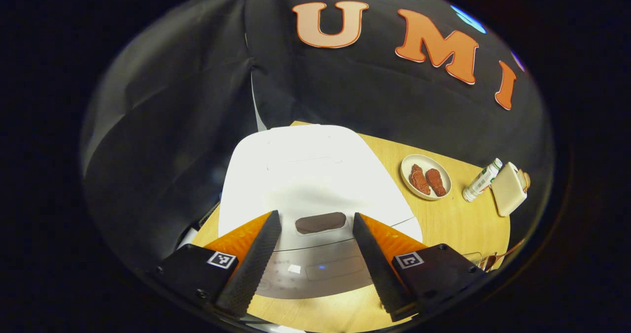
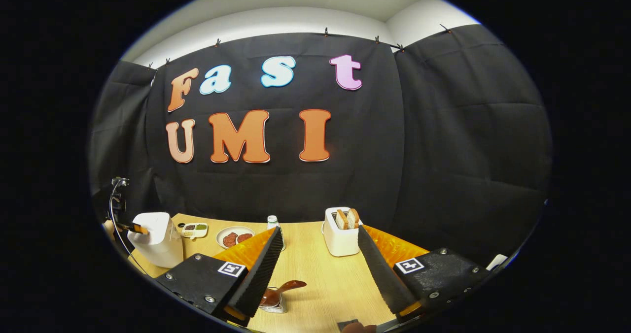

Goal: Close the left gripper, press the button to open the rice cooker; take a wooden spoon from the chopstick holder with the right hand, scoop a spoonful of rice and pour it into the rice cooker, then put the wooden spoon back into the chopstick holder.

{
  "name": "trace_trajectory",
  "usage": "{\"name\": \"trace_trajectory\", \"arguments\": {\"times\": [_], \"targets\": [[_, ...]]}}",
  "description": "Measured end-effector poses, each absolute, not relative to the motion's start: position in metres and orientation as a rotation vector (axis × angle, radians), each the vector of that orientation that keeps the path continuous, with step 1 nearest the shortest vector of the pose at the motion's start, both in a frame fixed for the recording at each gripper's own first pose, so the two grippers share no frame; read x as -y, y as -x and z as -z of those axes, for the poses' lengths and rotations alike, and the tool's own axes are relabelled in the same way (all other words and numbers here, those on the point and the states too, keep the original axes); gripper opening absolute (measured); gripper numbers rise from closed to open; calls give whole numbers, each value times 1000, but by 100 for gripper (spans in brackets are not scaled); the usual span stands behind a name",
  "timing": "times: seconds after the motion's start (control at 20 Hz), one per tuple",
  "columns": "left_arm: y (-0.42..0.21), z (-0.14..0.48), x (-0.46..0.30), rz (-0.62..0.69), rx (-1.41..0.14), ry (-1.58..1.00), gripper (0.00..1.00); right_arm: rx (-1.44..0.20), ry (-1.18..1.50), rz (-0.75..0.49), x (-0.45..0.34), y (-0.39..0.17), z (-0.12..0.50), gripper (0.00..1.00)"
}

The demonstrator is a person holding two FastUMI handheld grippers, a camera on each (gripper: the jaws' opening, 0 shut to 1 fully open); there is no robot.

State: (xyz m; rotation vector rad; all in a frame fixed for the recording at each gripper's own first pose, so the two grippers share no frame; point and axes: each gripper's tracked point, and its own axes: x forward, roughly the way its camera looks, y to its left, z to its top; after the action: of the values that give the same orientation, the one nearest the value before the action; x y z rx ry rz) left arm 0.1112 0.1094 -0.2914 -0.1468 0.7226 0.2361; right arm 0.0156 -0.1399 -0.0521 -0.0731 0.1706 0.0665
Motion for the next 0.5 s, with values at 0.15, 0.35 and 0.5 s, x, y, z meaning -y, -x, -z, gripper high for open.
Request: {"name": "trace_trajectory", "arguments": {"times": [0.15,0.35,0.5], "targets": [[-113,291,-110,-219,-667,77,100,-185,76,-67,141,-15,59,95],[-97,284,-83,-159,-694,100,100,-163,81,-70,141,-16,47,95],[-95,237,-81,-146,-589,94,100,-147,91,-68,141,-20,40,95]]}}
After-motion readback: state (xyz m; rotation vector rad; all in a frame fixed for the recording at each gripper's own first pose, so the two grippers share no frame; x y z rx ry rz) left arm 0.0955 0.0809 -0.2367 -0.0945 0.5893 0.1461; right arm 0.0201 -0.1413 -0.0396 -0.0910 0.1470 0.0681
